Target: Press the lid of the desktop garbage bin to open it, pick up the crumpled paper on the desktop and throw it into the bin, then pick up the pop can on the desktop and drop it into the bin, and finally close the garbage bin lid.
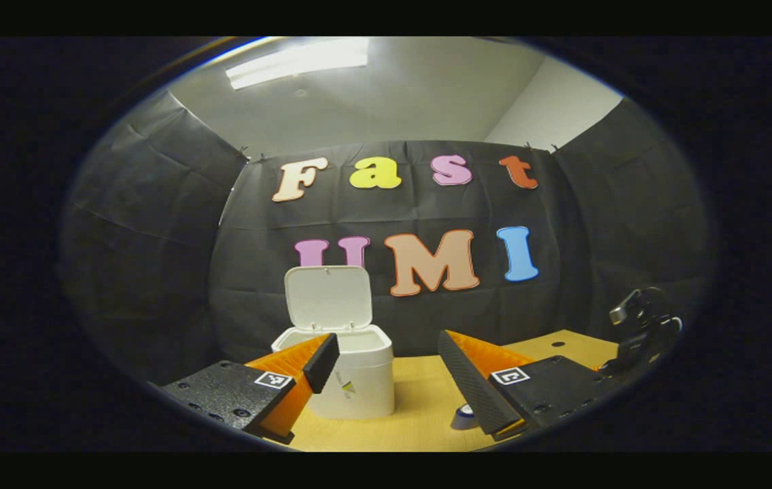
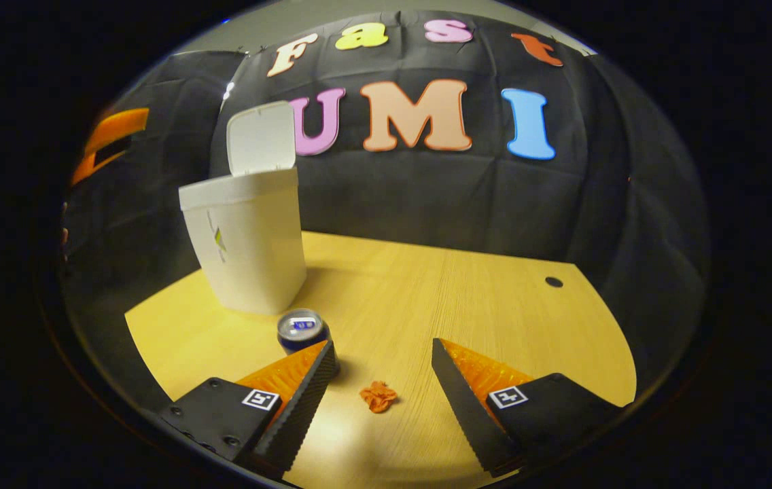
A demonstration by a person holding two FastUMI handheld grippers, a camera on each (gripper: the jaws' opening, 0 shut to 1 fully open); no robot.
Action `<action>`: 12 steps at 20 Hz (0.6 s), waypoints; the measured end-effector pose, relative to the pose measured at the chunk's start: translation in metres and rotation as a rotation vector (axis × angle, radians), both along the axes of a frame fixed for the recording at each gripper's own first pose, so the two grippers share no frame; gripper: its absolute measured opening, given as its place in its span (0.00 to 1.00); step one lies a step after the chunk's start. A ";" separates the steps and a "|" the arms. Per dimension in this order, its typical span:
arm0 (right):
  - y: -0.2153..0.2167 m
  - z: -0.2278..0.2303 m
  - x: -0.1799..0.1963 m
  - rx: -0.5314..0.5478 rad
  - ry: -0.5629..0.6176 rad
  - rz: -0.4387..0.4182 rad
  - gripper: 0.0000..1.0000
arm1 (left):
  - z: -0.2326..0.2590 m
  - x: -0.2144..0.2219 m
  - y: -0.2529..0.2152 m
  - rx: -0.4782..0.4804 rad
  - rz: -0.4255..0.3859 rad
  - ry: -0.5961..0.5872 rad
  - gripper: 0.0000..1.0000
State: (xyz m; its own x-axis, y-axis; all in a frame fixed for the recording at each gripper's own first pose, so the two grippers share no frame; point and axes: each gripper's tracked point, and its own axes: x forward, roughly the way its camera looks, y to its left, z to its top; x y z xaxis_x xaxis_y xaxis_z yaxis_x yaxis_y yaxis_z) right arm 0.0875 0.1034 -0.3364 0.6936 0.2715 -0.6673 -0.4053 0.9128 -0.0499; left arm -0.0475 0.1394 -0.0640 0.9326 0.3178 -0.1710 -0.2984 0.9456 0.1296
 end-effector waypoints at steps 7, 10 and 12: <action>-0.002 -0.095 -0.016 -0.135 0.222 0.076 0.83 | -0.002 -0.030 0.008 0.043 0.053 0.077 0.92; 0.002 -0.106 -0.016 -0.119 0.264 0.077 0.67 | -0.003 -0.032 0.012 0.063 0.063 0.098 0.92; 0.006 -0.106 -0.012 -0.090 0.258 0.077 0.48 | -0.004 -0.028 0.013 0.061 0.058 0.099 0.93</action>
